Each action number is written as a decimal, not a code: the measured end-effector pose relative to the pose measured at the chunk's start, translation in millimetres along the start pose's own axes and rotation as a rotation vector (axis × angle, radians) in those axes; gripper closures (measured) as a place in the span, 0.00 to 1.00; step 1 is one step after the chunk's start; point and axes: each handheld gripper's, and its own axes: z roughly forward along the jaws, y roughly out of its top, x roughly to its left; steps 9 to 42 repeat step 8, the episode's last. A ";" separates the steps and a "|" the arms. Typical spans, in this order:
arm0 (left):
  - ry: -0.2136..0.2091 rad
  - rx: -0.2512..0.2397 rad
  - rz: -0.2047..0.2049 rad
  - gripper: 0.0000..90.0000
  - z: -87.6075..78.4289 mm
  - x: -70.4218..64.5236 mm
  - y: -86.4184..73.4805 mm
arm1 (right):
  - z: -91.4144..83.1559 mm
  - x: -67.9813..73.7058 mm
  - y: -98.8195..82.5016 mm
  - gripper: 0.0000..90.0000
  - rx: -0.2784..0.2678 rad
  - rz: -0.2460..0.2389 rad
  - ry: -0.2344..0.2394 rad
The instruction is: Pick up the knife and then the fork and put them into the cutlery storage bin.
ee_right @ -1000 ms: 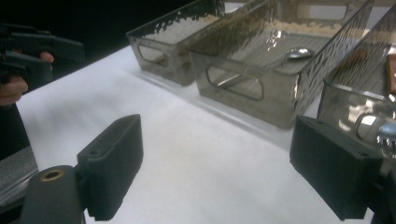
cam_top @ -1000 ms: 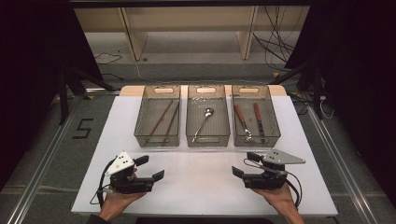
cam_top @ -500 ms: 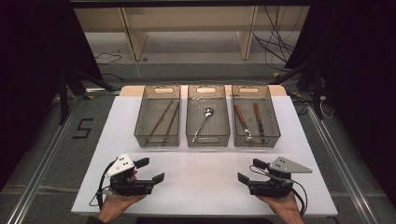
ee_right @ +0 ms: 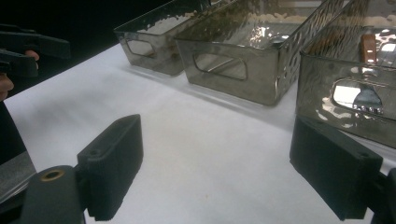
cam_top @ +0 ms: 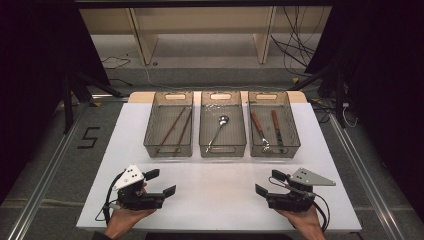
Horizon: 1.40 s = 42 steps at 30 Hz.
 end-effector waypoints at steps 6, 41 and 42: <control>0.002 0.004 -0.001 0.17 0.4 0.8 -0.6 | 1.0 0.4 -1.0 0.20 0.006 -0.002 0.000; 0.002 0.003 -0.001 0.17 0.3 0.7 -0.4 | 1.7 0.1 -1.5 0.20 0.007 0.001 0.001; 0.002 0.003 -0.001 0.17 0.3 0.7 -0.4 | 1.7 0.1 -1.5 0.20 0.007 0.001 0.001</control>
